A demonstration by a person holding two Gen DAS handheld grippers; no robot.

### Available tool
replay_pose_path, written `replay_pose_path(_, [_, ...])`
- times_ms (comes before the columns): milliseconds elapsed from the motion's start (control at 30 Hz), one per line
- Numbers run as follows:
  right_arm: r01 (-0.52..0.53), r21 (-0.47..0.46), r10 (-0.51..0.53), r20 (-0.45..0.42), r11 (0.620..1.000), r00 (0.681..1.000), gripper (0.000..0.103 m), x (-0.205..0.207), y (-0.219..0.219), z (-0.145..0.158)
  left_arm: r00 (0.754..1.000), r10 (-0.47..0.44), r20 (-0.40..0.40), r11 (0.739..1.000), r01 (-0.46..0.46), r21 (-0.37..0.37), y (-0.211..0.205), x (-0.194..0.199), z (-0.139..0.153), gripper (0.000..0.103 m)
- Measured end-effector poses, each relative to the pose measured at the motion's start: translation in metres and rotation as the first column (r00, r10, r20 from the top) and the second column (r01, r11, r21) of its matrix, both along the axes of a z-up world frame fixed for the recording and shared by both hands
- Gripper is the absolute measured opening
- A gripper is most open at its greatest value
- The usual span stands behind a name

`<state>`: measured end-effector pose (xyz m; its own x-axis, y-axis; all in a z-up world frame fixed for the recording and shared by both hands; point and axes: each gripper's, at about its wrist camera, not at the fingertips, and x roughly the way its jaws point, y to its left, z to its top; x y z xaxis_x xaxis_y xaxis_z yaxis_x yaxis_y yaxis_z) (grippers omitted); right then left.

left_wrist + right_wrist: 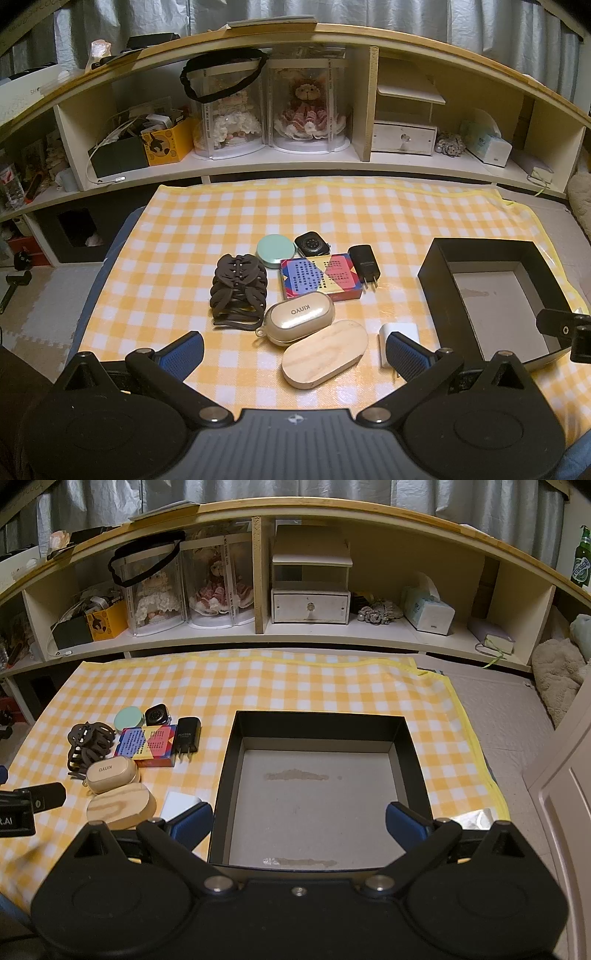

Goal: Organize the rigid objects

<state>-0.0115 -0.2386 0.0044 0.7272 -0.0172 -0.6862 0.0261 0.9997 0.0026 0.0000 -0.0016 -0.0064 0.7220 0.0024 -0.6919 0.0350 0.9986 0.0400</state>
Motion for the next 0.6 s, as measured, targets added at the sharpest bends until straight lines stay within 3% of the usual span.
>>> replay_pose_path(600, [-0.003, -0.001, 0.003, -0.001, 1.0, 1.0, 0.101, -0.0009, 0.001, -0.0016, 1.0, 0.001, -0.001, 1.0, -0.001, 0.001, -0.0013, 0.0004, -0.0002, 0.103])
